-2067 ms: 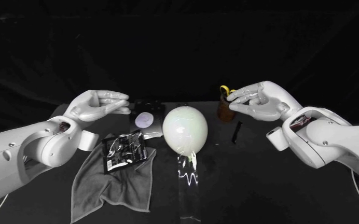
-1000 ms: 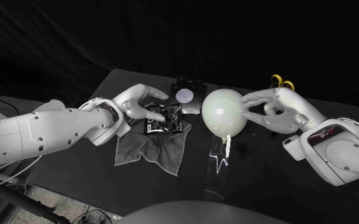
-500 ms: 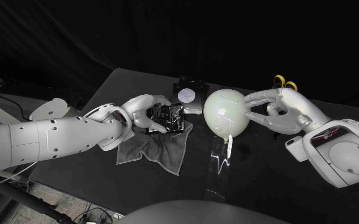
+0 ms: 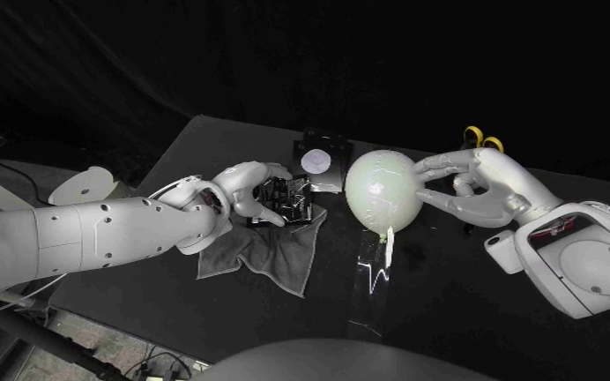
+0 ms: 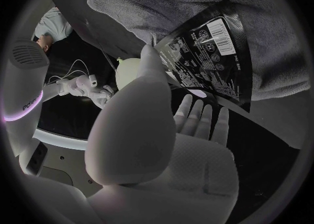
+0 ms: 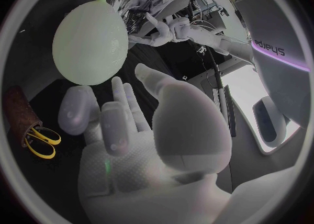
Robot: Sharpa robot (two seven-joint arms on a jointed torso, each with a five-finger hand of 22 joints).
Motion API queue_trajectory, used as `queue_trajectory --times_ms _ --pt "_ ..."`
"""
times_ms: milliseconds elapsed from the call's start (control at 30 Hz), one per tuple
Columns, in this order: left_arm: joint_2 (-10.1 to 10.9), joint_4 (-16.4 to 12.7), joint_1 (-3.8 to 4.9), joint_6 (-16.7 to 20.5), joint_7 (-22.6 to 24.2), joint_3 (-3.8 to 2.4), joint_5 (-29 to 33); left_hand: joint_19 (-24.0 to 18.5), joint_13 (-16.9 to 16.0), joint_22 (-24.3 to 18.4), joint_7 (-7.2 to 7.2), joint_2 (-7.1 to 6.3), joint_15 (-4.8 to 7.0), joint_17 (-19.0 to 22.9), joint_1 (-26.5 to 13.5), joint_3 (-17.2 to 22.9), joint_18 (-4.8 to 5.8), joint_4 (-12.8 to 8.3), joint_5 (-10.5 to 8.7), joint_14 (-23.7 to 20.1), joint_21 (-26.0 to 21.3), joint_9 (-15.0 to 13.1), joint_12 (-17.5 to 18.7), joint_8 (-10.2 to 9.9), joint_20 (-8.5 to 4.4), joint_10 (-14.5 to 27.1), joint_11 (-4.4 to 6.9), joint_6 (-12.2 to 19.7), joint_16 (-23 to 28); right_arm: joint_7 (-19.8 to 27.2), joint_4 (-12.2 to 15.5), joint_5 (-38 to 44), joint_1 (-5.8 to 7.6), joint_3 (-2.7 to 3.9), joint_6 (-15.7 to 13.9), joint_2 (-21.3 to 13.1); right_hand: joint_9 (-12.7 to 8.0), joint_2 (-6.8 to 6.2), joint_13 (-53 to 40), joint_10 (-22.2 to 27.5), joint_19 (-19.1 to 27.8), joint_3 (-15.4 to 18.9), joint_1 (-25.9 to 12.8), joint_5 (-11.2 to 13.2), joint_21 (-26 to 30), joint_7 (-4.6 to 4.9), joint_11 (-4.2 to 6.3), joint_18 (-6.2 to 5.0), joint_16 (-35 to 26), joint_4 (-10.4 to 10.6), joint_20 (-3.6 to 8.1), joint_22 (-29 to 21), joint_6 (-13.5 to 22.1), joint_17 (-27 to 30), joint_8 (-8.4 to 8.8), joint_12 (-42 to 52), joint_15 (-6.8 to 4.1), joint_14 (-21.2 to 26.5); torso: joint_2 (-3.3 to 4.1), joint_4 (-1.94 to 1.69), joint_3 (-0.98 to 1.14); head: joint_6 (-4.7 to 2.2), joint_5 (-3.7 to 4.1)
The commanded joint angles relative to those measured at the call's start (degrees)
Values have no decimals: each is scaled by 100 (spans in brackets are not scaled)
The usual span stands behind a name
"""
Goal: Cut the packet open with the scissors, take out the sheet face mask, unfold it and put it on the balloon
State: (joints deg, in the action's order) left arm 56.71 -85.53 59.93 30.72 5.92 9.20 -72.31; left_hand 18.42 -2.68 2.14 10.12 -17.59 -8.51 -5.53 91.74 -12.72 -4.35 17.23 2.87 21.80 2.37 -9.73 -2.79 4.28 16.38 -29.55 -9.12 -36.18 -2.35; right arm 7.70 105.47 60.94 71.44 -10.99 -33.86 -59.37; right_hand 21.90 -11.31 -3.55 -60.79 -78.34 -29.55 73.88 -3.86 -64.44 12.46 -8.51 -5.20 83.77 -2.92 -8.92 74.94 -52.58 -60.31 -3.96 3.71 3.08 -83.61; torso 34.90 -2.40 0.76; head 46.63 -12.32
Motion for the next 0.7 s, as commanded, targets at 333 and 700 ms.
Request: queue_trajectory --times_ms 333,700 --pt "-118 107 -55 -272 -196 -5 -196 -49 12 2 35 -11 27 9 -12 -26 -14 2 4 -57 -24 38 34 -63 -41 179 59 182 -9 -22 36 -19 -2 5 41 -25 -10 -31 -2 46 48 47 16 22 39 18 1 -12 -13 1 -10 749 47 -3 27 -13 41 4 -8 -8 0 30 26" --pt "-171 194 -157 -343 -194 -6 -205 -52 16 5 109 -14 16 10 -9 -27 -51 2 4 -67 -20 68 37 -87 -56 280 2 308 -12 -38 35 -103 -2 5 59 -36 -13 -14 -5 49 60 63 6 14 69 20 -2 -18 -16 19 -16 739 48 0 20 -5 45 5 -10 -4 0 51 42"
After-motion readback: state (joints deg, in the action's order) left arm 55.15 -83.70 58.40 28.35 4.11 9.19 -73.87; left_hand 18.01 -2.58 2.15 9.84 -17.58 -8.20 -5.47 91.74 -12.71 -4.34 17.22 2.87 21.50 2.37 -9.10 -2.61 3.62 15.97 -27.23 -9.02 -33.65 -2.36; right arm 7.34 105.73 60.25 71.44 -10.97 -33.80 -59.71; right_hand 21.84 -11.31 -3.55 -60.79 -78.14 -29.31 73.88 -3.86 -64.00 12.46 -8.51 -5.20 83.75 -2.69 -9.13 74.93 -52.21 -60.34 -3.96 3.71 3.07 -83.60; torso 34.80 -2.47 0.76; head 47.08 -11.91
